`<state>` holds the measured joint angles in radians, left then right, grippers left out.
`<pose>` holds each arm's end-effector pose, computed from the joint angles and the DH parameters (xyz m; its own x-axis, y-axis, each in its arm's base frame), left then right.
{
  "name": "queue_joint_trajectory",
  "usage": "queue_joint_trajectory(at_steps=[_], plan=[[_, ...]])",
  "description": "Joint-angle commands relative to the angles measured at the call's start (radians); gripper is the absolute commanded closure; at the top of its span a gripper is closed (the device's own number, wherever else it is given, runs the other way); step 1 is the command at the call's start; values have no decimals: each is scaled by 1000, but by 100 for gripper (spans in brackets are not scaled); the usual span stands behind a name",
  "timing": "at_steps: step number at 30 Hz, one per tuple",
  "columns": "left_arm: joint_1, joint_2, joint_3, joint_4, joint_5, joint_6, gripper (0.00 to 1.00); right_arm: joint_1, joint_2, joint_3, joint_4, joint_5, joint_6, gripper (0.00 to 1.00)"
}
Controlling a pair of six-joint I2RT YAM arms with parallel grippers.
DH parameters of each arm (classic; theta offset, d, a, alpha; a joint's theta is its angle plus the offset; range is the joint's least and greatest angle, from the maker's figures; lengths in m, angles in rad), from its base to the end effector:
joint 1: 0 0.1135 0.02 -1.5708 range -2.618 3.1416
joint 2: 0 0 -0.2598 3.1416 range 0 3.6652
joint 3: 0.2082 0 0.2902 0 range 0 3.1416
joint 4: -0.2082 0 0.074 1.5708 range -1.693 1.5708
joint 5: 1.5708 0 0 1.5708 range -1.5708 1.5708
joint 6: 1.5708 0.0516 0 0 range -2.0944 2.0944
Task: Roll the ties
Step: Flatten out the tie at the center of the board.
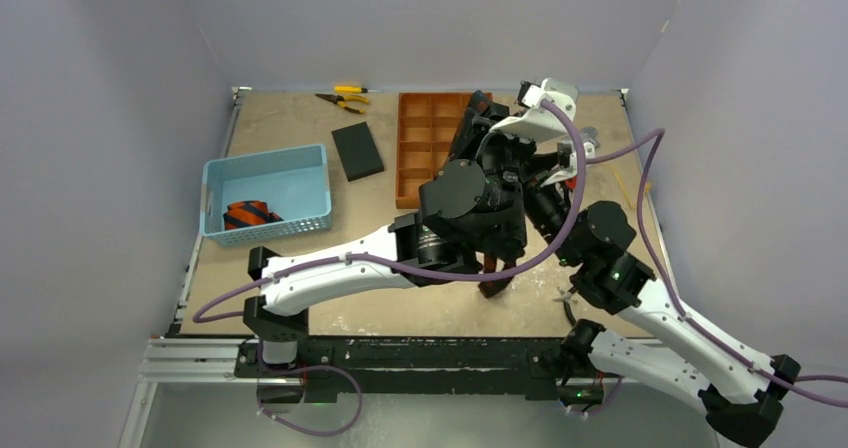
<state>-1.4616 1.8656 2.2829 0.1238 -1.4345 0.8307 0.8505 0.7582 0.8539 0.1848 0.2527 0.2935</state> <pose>0.0944 -0.3922 0.5737 0.0693 0.2890 -0.9548 -0.0128 0.9573 0.2888 0.1597 0.1624 0.4133 0.0101 0.4362 -0.8998 -0.5977 0.7240 0.3443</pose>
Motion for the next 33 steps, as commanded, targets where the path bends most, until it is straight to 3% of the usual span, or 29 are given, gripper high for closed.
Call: queue_joint_trajectory(at_steps=[1,6,12,16,20,25,28,33], plan=[[-14,18,54,213,-46,203,100,4,37,38,77,-5,-33,15],[-14,10,40,216,-36,215,100,4,46,47,81,-48,-40,28],[-13,-11,7,222,-17,239,100,4,8,72,11,-170,-76,11],[-13,-19,-18,217,-9,247,100,4,-20,86,-39,-215,-87,12],[-13,-18,-20,214,-6,247,100,4,-22,103,-45,-203,-101,20],[-14,-16,-15,212,-3,248,100,4,7,130,-37,-198,-115,33],[-14,-19,-16,212,-3,246,100,4,23,139,-44,-179,-116,47],[-14,-29,-20,169,8,195,100,4,33,143,-66,-185,-84,92]])
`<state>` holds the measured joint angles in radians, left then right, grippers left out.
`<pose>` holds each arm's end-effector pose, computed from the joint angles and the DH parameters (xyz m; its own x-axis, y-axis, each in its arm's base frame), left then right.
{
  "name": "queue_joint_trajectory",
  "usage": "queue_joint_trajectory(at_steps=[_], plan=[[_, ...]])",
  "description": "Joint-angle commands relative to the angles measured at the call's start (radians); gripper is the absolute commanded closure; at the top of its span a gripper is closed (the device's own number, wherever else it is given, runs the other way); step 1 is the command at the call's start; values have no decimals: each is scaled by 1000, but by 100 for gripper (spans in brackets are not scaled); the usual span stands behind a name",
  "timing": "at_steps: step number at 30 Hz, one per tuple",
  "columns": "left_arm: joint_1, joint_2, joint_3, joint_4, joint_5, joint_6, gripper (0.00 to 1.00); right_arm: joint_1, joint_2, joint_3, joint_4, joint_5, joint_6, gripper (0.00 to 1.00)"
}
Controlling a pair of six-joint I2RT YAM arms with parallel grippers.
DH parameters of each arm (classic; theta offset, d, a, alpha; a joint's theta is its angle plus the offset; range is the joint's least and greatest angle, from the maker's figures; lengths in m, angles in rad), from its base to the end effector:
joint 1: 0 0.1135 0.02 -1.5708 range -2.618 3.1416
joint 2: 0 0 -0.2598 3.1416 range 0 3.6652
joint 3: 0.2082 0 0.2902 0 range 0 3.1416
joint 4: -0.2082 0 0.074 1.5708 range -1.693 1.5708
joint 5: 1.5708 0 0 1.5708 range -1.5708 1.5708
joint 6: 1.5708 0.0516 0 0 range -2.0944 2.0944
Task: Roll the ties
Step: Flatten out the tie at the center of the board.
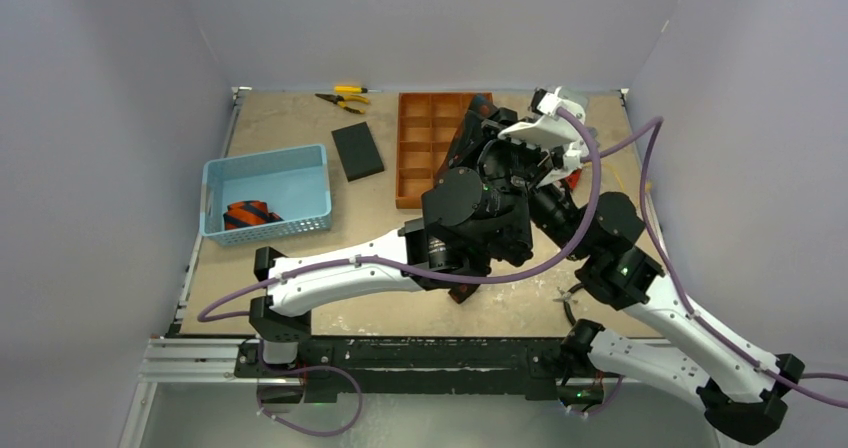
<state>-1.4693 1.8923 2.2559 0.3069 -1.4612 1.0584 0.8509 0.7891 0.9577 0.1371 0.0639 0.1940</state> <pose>0.0924 -0.4012 0.5665 0.0569 0.3819 -0.9225 -0.0402 0.9241 0.3801 0.1518 0.1681 0.4424 0.0578 0.3577 -0.9320 -0.7351 0.6469 0.2027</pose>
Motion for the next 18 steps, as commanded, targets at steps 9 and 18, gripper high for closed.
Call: queue_joint_trajectory(at_steps=[9,18], plan=[[362,-192,125,-907,857,-1108,12,-93,27,89,-89,-56,121,100],[543,-700,-702,-240,1092,-1278,5,-259,124,126,-74,-198,266,100]])
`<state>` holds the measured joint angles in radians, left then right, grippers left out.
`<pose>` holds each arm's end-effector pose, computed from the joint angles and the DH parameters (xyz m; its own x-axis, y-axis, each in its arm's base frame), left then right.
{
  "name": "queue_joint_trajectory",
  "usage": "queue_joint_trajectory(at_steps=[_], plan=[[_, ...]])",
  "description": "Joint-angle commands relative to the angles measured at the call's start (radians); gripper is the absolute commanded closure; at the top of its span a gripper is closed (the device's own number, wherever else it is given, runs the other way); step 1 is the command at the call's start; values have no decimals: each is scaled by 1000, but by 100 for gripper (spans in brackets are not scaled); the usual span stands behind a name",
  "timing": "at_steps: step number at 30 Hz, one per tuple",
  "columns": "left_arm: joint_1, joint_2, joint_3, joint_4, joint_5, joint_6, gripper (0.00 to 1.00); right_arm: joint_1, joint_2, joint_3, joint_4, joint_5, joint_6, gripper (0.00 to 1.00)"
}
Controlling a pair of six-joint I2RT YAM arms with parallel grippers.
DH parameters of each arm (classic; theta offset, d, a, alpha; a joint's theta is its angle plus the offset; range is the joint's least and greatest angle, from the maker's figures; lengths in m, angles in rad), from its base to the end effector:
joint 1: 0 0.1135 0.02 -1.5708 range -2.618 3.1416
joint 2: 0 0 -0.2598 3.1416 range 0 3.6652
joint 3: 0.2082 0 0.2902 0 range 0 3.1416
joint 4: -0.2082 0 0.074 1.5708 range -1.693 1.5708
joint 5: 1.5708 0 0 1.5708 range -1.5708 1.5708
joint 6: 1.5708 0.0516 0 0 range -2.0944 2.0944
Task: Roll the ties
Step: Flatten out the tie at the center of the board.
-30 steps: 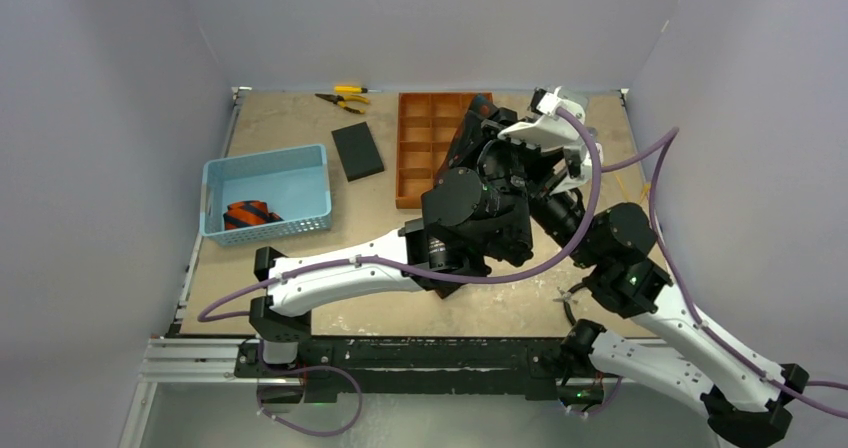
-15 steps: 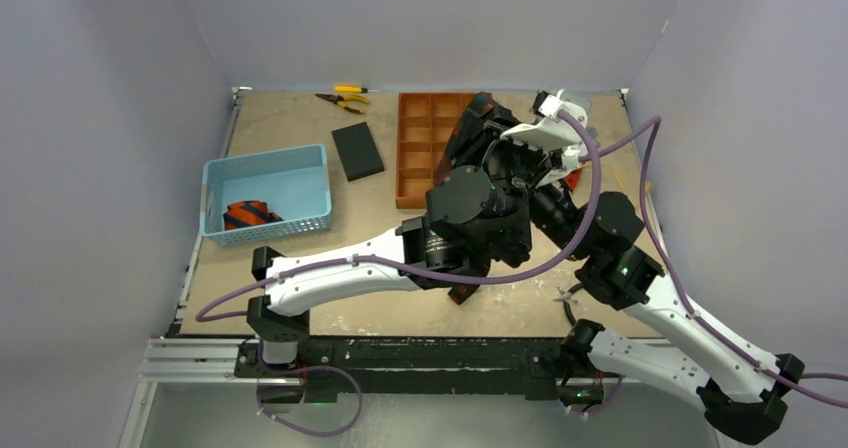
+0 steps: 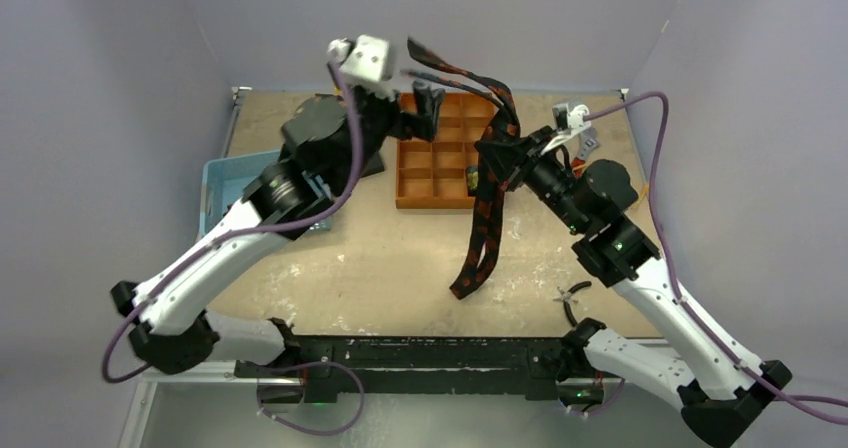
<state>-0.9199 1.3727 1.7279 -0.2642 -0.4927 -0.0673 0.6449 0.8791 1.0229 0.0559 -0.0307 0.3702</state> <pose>0.2213 -0.2503 0.5341 0.0270 -0.1332 -0.9907 0.4183 0.9016 -0.1099 0.1987 0.1514 0.4386 -0.0783 0.3936 -0.9159 -0.6399 0.6847 0.3489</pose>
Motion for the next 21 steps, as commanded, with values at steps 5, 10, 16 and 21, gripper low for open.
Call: queue_joint_trajectory(at_steps=[5,10,16,21], plan=[[-4,-350,-383,446,131,-90,3,-144,137,105,93,-368,208,100],[-4,-468,-494,452,373,-23,2,-333,232,42,484,-665,575,100],[-5,-587,-691,531,545,-58,2,-528,408,-23,1258,-711,1267,100],[-4,-648,-916,687,526,-150,1,-557,515,100,1525,-667,1480,100]])
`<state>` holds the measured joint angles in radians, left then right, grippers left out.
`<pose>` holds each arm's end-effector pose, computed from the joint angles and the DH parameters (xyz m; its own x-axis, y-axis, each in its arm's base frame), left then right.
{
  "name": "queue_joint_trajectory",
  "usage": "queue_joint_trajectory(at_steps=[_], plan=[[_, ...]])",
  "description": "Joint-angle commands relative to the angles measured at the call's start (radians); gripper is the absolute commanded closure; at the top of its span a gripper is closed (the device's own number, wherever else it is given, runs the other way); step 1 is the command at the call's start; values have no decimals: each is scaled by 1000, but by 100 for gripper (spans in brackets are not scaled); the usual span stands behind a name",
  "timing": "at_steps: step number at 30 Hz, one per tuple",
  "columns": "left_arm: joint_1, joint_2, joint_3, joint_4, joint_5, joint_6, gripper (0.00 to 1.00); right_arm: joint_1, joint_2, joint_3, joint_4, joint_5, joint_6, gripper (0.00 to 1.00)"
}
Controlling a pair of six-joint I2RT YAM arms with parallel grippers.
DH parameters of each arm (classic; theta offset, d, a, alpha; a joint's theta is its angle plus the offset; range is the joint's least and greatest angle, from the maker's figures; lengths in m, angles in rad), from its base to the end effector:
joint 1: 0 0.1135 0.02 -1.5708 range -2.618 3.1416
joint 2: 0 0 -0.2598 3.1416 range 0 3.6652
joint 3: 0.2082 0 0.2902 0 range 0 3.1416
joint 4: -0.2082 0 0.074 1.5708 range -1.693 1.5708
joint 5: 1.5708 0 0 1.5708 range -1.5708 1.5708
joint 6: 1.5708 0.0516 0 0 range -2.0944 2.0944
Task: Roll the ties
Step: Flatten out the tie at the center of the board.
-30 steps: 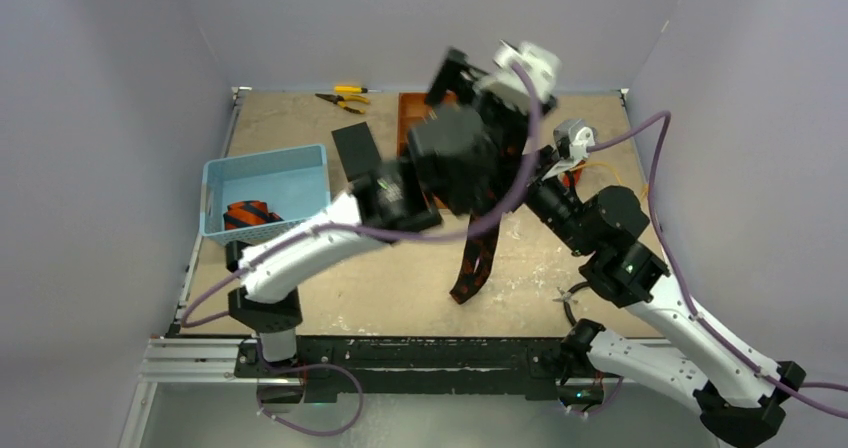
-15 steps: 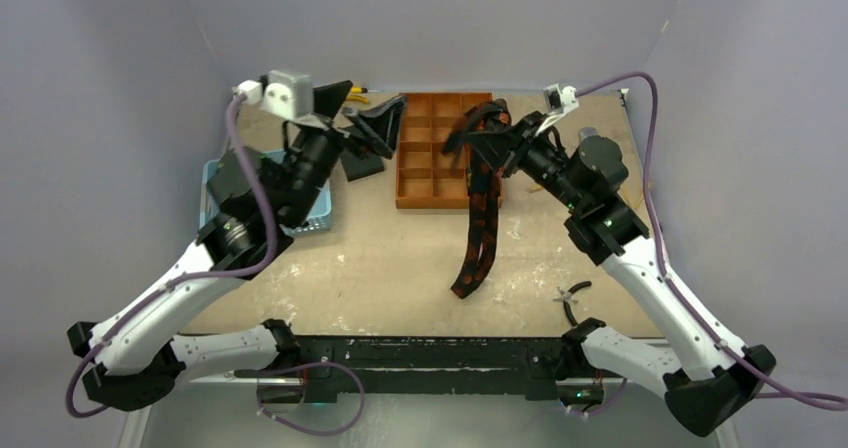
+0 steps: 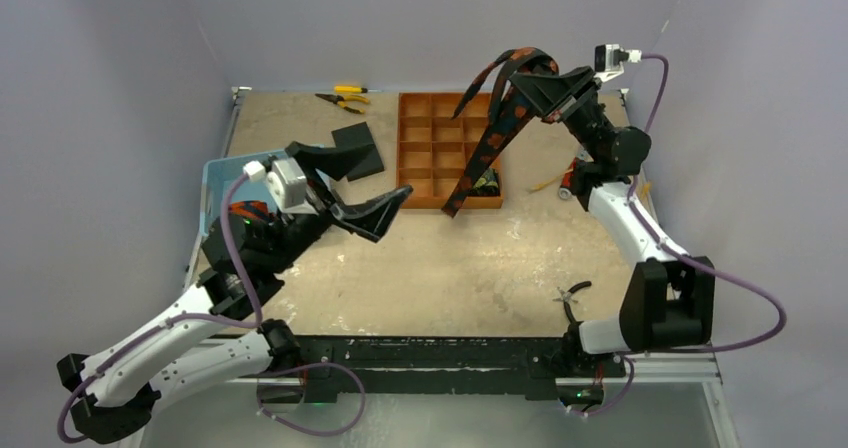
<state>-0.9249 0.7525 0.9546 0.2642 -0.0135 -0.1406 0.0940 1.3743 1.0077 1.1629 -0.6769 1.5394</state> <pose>0.1261 -0.1662 0.4633 0.1571 -0.4412 -0.8836 0.8213 0.5551 -0.1312 0.3312 0.0637 0.4042 -0.4867 0.7367 -0.4694 -0.7273 -0.0440 0.6850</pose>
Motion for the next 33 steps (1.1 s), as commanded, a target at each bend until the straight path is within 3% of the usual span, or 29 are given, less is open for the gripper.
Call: queue_joint_trajectory(at_steps=[1,5,9,12,15,19,24,26,33], plan=[[1,-38,-197,208,41,-89,1,-5,21,136,411,-23,312,100],[0,-45,-388,480,62,-107,1,-6,10,203,401,-25,334,100],[1,26,-367,500,101,-97,1,-2,-9,274,413,20,363,100],[1,87,-347,543,116,-160,1,12,-39,344,331,47,320,100],[4,140,-434,738,72,-303,2,18,-70,409,265,68,273,100],[31,238,-609,1123,-8,-542,1,18,-106,449,121,58,168,100],[154,436,-669,1488,199,-820,1,18,-94,418,117,82,195,100],[179,491,-621,1516,301,-897,1,17,-96,406,123,85,195,100],[179,524,-510,1516,460,-891,1,21,-110,402,90,90,152,100]])
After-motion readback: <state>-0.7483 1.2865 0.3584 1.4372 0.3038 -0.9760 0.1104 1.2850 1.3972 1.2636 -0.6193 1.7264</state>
